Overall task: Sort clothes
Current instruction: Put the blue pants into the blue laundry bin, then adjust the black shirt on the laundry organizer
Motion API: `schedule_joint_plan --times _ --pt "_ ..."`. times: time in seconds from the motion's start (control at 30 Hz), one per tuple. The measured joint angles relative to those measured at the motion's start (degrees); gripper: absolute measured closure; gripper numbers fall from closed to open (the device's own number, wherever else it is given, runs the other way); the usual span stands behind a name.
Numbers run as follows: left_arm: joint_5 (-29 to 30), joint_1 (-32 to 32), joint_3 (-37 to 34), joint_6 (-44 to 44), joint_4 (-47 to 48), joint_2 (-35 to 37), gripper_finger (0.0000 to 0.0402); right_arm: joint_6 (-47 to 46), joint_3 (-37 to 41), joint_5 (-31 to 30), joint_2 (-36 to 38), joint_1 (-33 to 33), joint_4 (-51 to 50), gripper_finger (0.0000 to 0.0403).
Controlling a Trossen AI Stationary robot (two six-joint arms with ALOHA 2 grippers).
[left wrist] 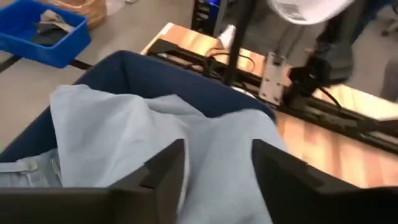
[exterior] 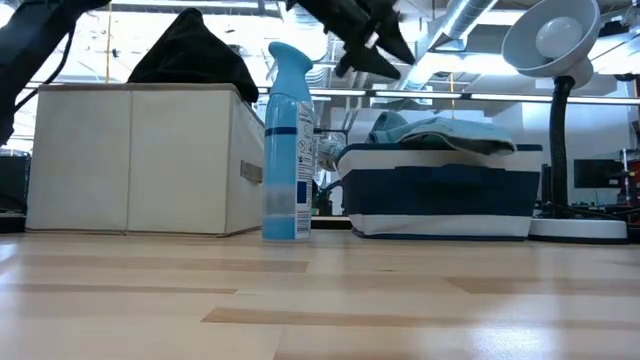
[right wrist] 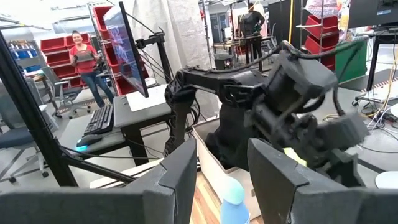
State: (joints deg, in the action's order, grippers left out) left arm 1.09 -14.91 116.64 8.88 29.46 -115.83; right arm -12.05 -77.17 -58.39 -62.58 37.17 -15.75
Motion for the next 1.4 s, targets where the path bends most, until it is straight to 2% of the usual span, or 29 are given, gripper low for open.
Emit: schedule_joint_plan --times 0.1,0.23,0.3,0.43,0.63,0.8,0.9,1.17,1.27,1.4 --pt "1.21 -0.83 -0.02 1.45 -0.81 -2.86 0.0274 -0.13 0.00 0.00 -0.01 0.02 0.00 0.0243" --pt "1.92 -1.52 -0.09 2.81 -3.53 -7.12 0.0372 -0.13 0.00 0.03 -0.01 0.92 0.33 0.0243" --pt "2.50 -1.91 0.00 4.90 -4.56 -8.39 0.0391 -0.13 0.00 0.04 -0.01 1.27 0.39 0.0243" --pt "1.73 -3.01 0.11 9.35 -1.30 -11.21 0.0399 -0.11 0.00 0.04 -0.01 2.18 1.18 0.0243" --pt "0.14 -3.12 0.31 10.58 5.87 -14.32 0.0401 -0.11 0.00 0.04 -0.01 2.23 1.20 0.0243" --pt "-4.50 -3.30 0.30 12.70 7.45 -16.16 0.0401 -0.02 -0.02 0.04 0.00 2.19 1.17 0.0243" --pt "-5.77 -3.32 0.28 11.09 7.38 -16.70 0.0401 0.04 -0.02 0.04 0.01 2.19 1.08 0.0243" --pt "-6.29 -1.94 5.06 6.76 2.74 -11.00 0.0401 0.04 0.00 0.04 -0.01 2.19 0.51 0.0243" --pt "-3.17 -1.10 6.97 4.30 1.50 -5.21 0.0401 0.02 0.00 0.04 -0.01 2.19 0.33 0.0243" --pt "4.36 0.30 7.30 0.33 3.42 2.30 0.0401 0.00 0.00 0.04 -0.01 2.19 0.28 0.0243"
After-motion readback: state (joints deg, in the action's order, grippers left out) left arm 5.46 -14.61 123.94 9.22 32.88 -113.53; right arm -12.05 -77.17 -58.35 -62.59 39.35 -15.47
